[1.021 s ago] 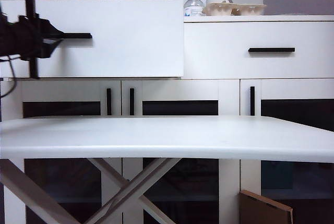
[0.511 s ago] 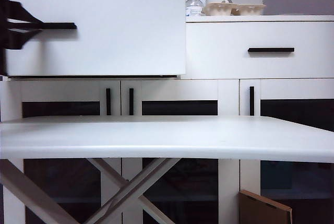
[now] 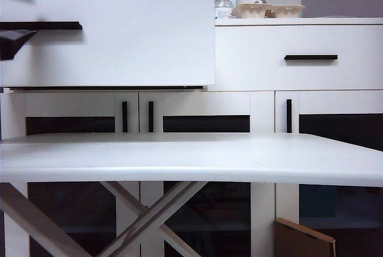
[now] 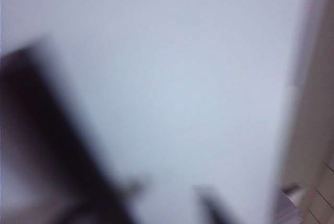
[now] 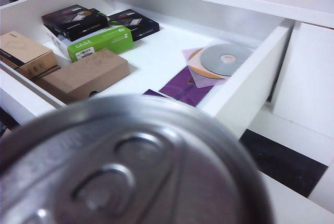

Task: Pick up a can of beer from the white table, open the left drawer, place the beer inside the drawer, and finally close the drawer.

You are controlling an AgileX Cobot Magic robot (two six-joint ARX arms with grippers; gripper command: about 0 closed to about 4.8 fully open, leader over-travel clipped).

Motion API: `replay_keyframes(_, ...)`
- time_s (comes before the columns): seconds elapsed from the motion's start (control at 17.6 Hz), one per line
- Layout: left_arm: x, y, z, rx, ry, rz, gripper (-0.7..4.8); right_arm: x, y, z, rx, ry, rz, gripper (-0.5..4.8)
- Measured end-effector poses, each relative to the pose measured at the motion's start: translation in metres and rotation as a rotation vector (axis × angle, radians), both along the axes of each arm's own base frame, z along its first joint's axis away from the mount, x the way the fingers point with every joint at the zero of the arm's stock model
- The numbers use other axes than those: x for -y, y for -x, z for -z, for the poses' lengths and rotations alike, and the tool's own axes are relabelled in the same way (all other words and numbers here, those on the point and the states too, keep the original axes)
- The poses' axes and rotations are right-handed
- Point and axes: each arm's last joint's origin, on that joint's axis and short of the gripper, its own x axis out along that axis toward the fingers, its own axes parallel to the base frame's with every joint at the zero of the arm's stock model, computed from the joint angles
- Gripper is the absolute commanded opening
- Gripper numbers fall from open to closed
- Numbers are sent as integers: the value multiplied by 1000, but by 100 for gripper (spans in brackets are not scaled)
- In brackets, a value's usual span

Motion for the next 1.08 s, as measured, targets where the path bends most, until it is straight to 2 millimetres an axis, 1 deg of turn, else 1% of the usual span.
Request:
replay_keyframes(0.11,3,3,-6,56,-51,89,479,0,0,-2,19,-9,-1,53)
replay_keyframes(0.17,4,2,-3,42,-80,158,479,0,-1,-3,31,-16,-2,53)
replay_keyframes(0.23,6,4,-5,54,-113,229,468,-1,-1,-5,46,-22,-2,53)
replay_keyframes(0.28,9,9,-10,80,-150,310,403,-1,-1,-6,60,-30,-1,53)
replay_keyframes(0.45,12,15,-17,113,-201,413,194,-1,-1,-10,88,-60,1,53)
replay_keyframes(0.51,13,18,-20,122,-214,455,164,-1,-2,-11,93,-65,1,53)
replay_keyframes(0.57,14,21,-22,115,-212,512,163,-1,-2,-12,103,-71,2,53)
replay_keyframes(0.62,14,23,-24,100,-194,555,122,-1,-2,-13,111,-75,1,53)
replay_keyframes(0.68,15,26,-27,74,-157,602,26,-1,-2,-14,116,-78,1,53)
replay_keyframes(0.74,15,28,-31,54,-130,647,-4,-1,-2,-14,121,-80,0,53)
replay_keyframes(0.85,17,25,-47,88,-183,733,-6,-2,-2,-15,129,-85,-1,52)
replay_keyframes(0.96,19,21,-76,178,-263,790,-6,-2,-2,-16,143,-91,0,52)
replay_keyframes(1.08,22,16,-110,280,-310,797,-6,-2,-3,-18,160,-99,3,53)
